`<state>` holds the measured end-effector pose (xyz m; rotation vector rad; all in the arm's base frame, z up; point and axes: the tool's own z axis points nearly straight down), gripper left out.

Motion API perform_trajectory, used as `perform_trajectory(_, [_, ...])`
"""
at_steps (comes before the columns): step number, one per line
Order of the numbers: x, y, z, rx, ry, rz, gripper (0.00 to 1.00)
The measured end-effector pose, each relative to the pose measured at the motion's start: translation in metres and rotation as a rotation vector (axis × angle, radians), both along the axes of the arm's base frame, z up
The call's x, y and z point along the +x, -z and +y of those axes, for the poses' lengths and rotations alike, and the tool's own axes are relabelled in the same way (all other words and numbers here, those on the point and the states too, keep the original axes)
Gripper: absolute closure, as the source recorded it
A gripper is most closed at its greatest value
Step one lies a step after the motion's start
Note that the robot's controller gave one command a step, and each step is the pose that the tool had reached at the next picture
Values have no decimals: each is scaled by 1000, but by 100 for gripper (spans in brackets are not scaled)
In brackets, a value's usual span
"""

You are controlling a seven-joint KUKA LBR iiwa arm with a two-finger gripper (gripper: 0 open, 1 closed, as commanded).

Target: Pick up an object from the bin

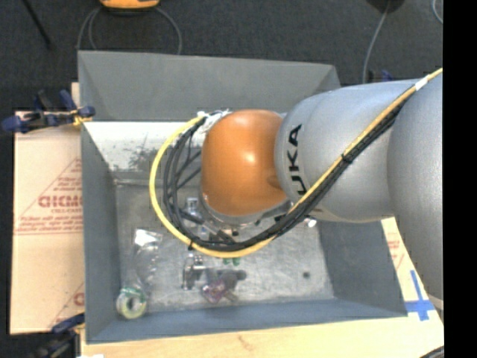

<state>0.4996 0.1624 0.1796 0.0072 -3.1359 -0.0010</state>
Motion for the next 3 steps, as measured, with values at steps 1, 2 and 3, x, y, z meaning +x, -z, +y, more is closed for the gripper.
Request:
perform_trajectory(1, [-23, 88, -82, -4, -25, 1, 0])
perform_trajectory(2, [-21, 84, -78, 2, -27, -7, 100])
perform_trajectory(3, [-7, -56, -76, 0, -84, -18, 100])
